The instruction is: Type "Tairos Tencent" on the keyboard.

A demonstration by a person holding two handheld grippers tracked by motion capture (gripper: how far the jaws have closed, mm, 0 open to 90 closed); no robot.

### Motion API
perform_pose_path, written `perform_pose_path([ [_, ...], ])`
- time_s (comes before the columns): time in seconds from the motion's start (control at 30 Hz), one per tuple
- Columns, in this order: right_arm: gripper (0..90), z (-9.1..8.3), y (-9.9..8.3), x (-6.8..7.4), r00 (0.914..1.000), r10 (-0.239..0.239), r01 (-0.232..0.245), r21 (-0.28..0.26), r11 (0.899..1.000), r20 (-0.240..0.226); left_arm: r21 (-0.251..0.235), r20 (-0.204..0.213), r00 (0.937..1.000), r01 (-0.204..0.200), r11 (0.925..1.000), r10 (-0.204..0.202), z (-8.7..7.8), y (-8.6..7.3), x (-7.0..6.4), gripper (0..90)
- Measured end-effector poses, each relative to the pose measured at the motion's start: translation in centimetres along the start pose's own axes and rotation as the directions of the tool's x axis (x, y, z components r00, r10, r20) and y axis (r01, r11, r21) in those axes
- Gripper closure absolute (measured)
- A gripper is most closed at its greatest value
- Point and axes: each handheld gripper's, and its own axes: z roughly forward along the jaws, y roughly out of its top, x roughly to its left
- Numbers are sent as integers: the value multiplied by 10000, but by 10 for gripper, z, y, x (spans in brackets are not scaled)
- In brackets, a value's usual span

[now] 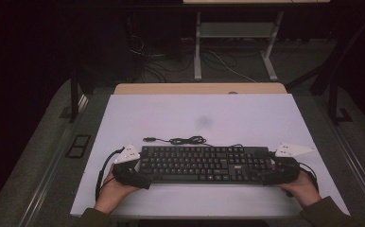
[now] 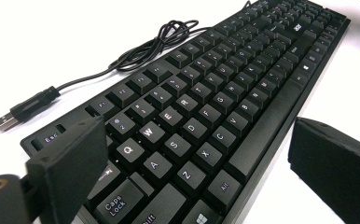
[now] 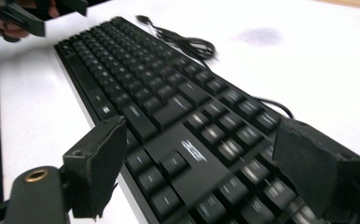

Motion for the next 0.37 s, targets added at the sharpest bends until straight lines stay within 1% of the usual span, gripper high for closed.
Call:
perform_pose_path([
  [0.07,174,-5,-4,-3,10000,53,-53,17,10000,83,45,-32,10000,19,10000,-19,0,0,1,0],
  [0.2,174,-11,-9,-6,9995,267,-267,21,9996,187,71,-54,10000,63,10000,-62,0,0,1,0],
  [0.37,174,-11,-10,-6,9995,260,-260,24,9997,200,102,-60,10000,43,9999,-43,-1,0,2,0],
])
